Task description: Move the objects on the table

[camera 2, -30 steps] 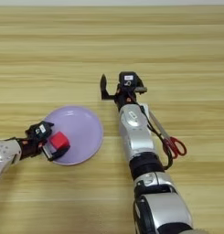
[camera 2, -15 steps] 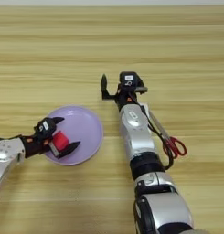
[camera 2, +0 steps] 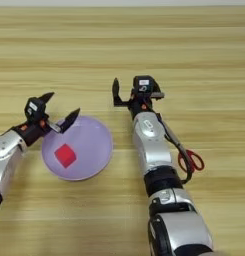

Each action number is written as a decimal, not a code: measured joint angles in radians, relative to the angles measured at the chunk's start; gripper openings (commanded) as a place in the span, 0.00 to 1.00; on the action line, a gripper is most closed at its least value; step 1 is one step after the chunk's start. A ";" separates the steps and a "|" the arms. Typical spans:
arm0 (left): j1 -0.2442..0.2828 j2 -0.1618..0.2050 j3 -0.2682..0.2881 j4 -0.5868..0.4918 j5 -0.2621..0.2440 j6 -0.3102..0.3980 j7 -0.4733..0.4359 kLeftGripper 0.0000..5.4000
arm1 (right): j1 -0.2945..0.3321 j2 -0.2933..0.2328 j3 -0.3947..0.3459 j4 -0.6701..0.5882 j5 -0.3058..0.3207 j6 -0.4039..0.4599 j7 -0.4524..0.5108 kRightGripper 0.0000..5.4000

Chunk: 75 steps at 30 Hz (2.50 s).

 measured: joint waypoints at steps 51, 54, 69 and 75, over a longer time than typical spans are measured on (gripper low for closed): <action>-0.095 0.006 0.124 0.217 0.083 -0.024 0.487 1.00 | 0.164 -0.094 0.106 -0.100 -0.039 0.505 0.192 1.00; -0.095 0.006 0.124 0.217 0.083 -0.022 0.487 1.00 | 0.163 -0.090 0.104 -0.100 -0.025 0.527 0.198 1.00; -0.095 0.006 0.125 0.215 0.083 -0.020 0.486 1.00 | 0.124 -0.089 0.099 -0.018 -0.021 0.540 0.173 1.00; -0.095 0.006 0.125 0.213 0.083 -0.019 0.486 1.00 | 0.095 -0.092 0.093 0.034 -0.024 0.519 0.166 1.00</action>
